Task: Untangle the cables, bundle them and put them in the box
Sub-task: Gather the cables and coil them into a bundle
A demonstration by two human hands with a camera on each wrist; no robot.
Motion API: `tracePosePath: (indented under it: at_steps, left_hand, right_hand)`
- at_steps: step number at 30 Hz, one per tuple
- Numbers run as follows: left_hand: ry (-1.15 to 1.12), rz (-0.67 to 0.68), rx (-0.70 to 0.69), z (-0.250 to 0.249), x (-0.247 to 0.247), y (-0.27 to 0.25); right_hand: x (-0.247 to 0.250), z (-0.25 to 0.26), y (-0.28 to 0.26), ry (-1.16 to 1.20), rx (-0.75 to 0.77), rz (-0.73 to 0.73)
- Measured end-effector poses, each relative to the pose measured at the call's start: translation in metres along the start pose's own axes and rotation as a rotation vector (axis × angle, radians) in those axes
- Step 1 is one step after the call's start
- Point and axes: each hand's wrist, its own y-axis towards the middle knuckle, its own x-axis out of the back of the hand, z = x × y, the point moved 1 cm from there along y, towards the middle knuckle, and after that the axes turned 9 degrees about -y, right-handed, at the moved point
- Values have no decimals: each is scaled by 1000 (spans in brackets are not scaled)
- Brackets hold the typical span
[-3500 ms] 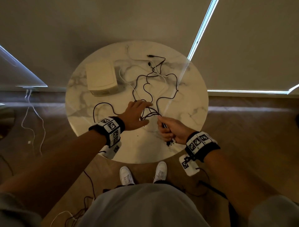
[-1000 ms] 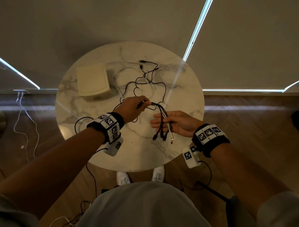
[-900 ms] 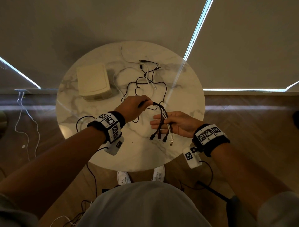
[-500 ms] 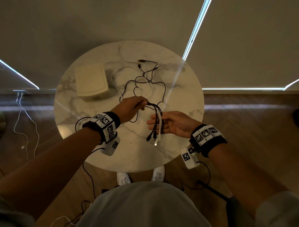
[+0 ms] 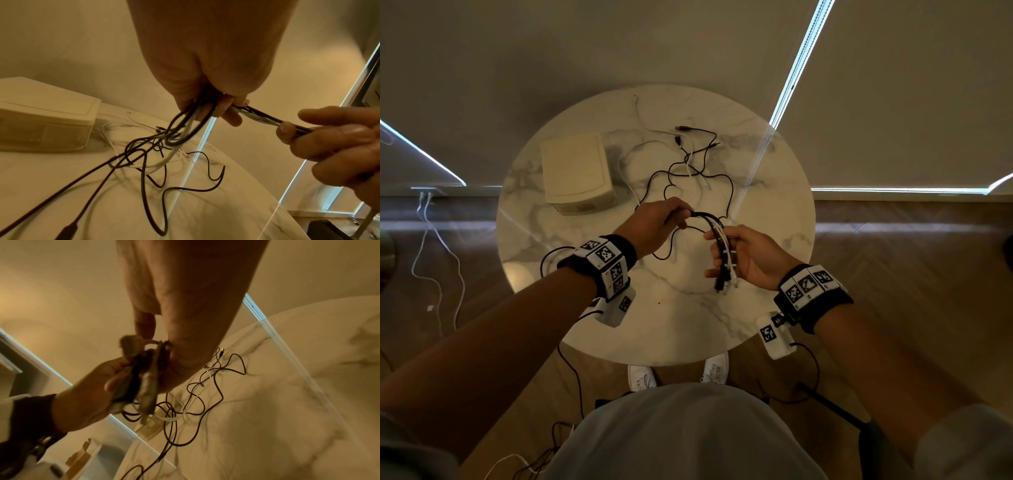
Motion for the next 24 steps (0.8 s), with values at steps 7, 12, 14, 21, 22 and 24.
tracePosePath:
  at_steps: [7, 12, 14, 21, 22, 24]
  left_hand:
    - [64, 190, 11, 3, 18, -1]
    - [139, 257, -60, 16, 6, -11]
    - [102, 195, -28, 24, -7, -18]
    - [13, -16, 21, 52, -22, -42]
    - [18, -37, 9, 56, -19, -45]
    - [74, -82, -27, 66, -13, -48]
  right_hand:
    - [-5, 3, 0, -297, -61, 49]
    - [-10, -1, -3, -784, -254, 136]
    - [-9, -8, 1, -914, -213, 29]
    - [-10, -19, 21, -480, 17, -495]
    - [-11, -20, 24, -438, 31, -526]
    - [-15, -21, 28, -378, 66, -583]
